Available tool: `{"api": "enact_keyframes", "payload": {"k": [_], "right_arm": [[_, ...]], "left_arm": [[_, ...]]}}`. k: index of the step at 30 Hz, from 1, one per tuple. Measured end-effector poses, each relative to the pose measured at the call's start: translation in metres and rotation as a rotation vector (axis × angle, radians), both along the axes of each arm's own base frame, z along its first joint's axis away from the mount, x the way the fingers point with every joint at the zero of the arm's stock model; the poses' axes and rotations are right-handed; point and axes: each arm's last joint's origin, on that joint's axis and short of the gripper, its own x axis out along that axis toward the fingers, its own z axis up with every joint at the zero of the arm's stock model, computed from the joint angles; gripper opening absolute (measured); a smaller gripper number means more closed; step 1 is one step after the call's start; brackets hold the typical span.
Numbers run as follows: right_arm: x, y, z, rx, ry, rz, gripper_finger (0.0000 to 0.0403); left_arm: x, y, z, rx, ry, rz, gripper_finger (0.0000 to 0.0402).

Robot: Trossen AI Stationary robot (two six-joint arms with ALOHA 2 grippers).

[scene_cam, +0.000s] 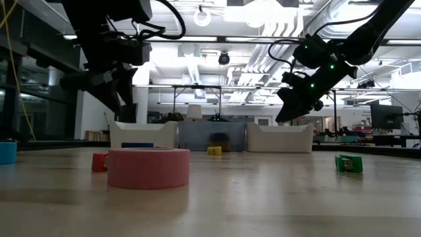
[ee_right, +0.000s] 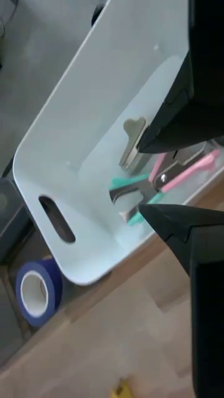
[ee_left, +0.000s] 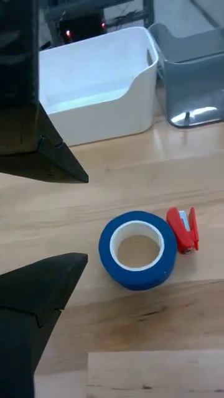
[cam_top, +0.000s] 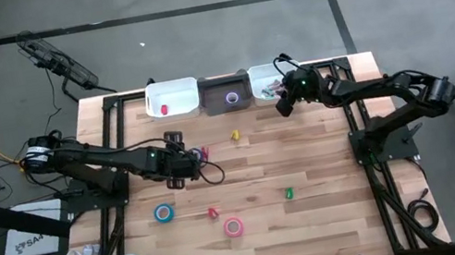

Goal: Pick and place Stapler, Stapler remover, tape
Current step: Put the blue tape into the black bin

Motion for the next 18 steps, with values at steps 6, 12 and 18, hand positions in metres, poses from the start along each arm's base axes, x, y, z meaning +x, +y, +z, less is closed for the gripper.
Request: {"api": "enact_keyframes", "payload": {"k": [6,12,18], "right_arm": [[0.001,0.001,0.0,0.025,-0.019,0.047,0.0135],[0.004,0.005,0.0,0.029,-0.021,0.069,0.0136],[0.005,0.006,-0.001,0.037,-0.017,0.081,0.0136]], "left_arm": [[0.002,0.0,-0.001,-0.044,0.042,-0.088,0.0188],[0.007,0.019,-0.001,-0.176,0.064,-0.188,0.0188],[0.012,0.042,0.0,-0.25,0.03,-0.245,0.0188]]}}
